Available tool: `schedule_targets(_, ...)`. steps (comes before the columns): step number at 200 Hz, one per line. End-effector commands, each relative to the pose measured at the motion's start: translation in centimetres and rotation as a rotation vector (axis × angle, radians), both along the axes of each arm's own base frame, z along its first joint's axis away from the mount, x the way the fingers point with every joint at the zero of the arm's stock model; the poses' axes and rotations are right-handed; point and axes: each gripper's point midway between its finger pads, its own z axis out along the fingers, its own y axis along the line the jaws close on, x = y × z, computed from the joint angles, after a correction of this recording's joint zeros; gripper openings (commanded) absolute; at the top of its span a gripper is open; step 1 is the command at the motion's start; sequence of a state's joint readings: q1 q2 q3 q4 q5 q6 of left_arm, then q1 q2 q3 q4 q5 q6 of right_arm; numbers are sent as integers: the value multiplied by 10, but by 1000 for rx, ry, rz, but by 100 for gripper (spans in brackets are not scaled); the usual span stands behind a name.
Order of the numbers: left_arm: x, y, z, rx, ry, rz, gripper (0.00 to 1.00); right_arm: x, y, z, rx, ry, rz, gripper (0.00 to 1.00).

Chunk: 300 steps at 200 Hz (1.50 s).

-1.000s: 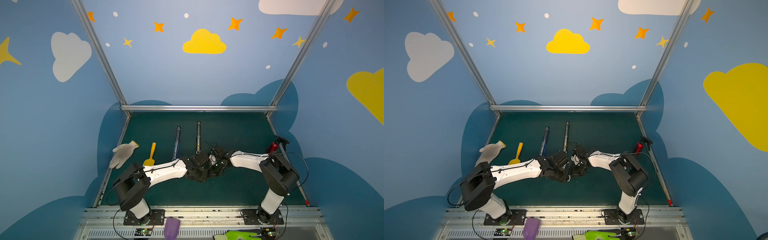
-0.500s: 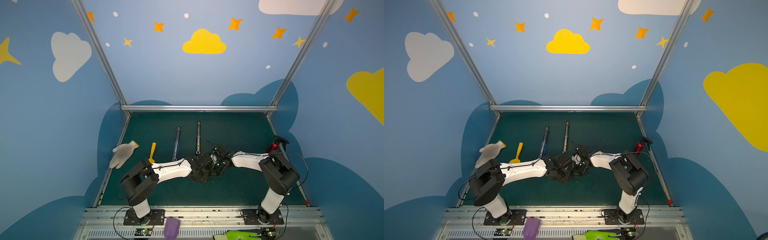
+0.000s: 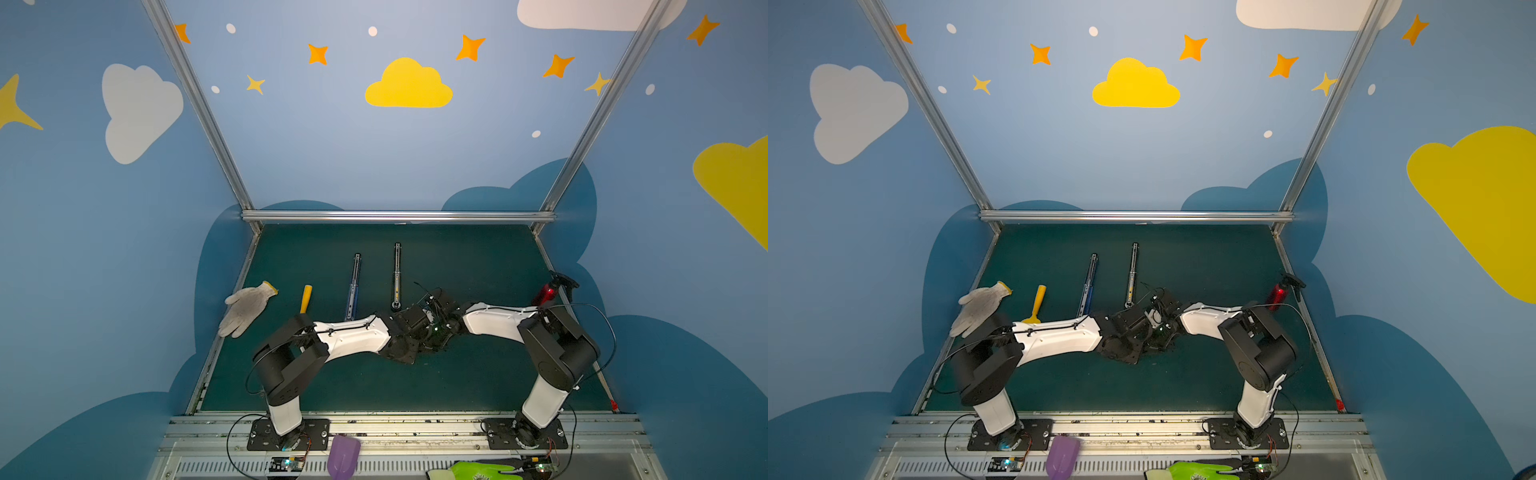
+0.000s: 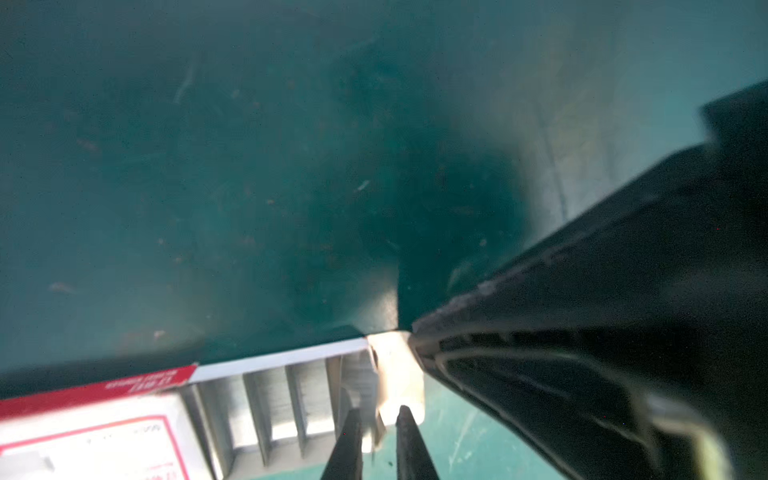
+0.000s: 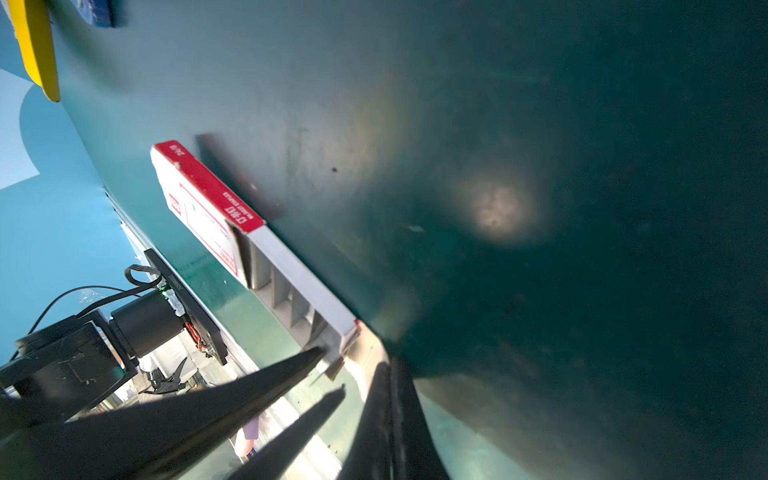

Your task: Load the staples into the stapler

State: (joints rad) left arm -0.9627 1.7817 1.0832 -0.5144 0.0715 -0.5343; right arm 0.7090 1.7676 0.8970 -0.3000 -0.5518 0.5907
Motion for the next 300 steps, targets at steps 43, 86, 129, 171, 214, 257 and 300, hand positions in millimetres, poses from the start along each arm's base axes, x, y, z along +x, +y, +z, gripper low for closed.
schedule_targets(43, -1, 7, -13, 65, 11, -11, 6, -2, -7, -12, -38, 6, -16, 5)
schedule_targets(86, 2, 9, -12, 76, -5, -3, 5, -3, -8, -12, -38, 5, -19, 5)
schedule_targets(129, 7, 9, -10, 86, -24, 6, 4, -3, -9, -11, -37, -2, -22, 5)
schedule_targets(171, 15, 10, 19, 65, -81, 4, 4, -2, -12, -8, -39, -17, -30, 5)
schedule_targets(214, 18, 14, 35, 36, -89, 13, 4, -3, -12, -8, -38, -12, -35, 5)
schedule_targets(257, 18, 15, 20, 41, -49, 17, 4, -3, -13, -9, -41, -14, -38, 7)
schedule_targets(300, 13, 13, -7, 69, 16, 10, 7, -3, -15, -9, -45, -14, -45, 8)
